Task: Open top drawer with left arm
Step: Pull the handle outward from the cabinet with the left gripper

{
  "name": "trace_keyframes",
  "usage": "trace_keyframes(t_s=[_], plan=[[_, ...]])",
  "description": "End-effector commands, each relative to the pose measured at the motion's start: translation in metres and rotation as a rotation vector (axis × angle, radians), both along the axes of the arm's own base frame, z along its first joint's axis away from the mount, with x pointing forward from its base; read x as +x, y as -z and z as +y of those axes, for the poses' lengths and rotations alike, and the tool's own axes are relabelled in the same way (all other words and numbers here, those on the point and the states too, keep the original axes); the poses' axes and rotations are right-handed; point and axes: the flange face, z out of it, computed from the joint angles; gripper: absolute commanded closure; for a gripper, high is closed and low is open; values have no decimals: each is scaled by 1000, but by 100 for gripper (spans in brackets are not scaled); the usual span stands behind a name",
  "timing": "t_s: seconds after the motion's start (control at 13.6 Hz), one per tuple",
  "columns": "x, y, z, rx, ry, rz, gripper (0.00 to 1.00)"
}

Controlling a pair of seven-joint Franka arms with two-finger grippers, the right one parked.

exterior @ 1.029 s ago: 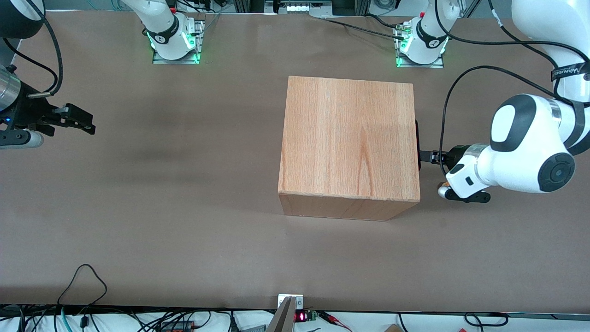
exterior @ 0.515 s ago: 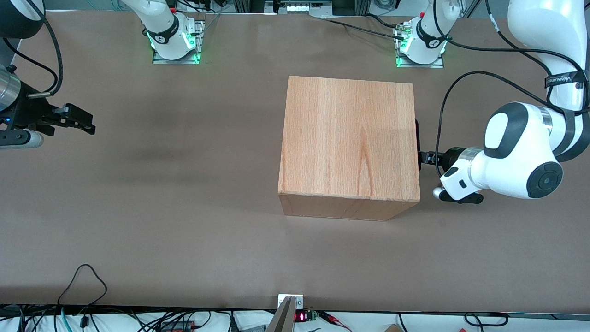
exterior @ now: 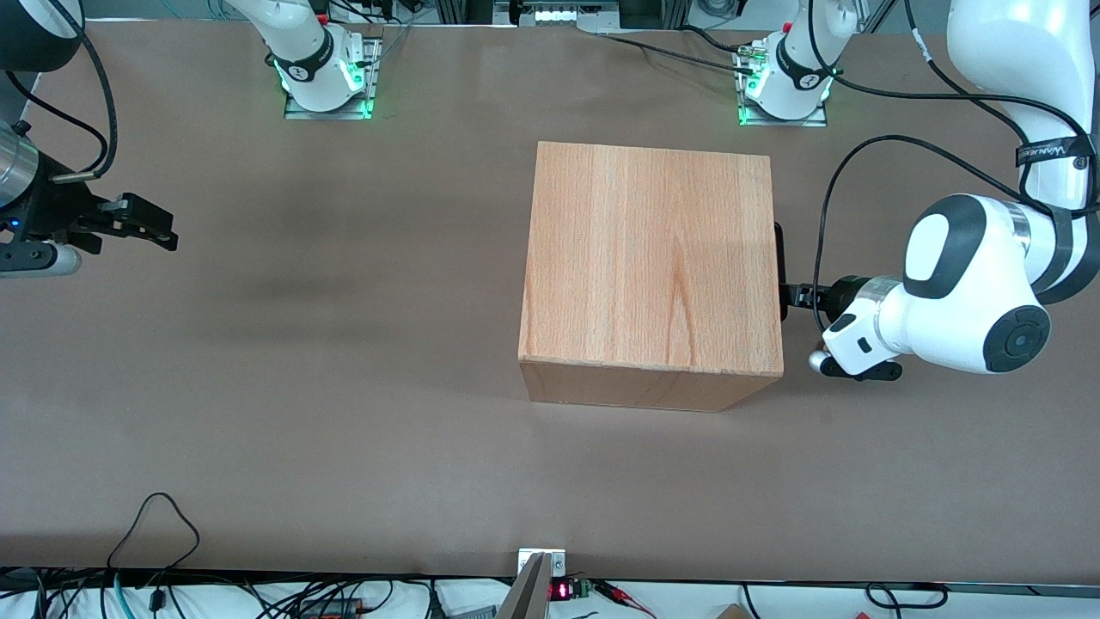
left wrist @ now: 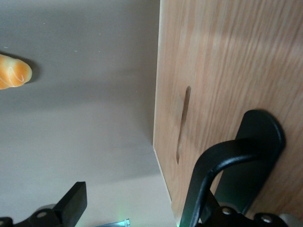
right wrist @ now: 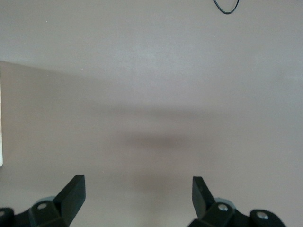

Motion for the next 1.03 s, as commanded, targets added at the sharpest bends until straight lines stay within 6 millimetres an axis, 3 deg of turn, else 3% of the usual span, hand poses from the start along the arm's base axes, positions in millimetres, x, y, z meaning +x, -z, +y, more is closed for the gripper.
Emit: trace_keyframes(t_s=[0.0,0.07,0.22,0.37,0.59,0.96], plan=[[9,-1,21,80,33,-28,0],[10,-2,24,86,32,-33,0],[14,-2,59,92,-20,-40,0],[19,-4,79,83,-35,-74,0],[25,10,119,66,-78,-93,0],[28,21,158,55,-115,-100,0]])
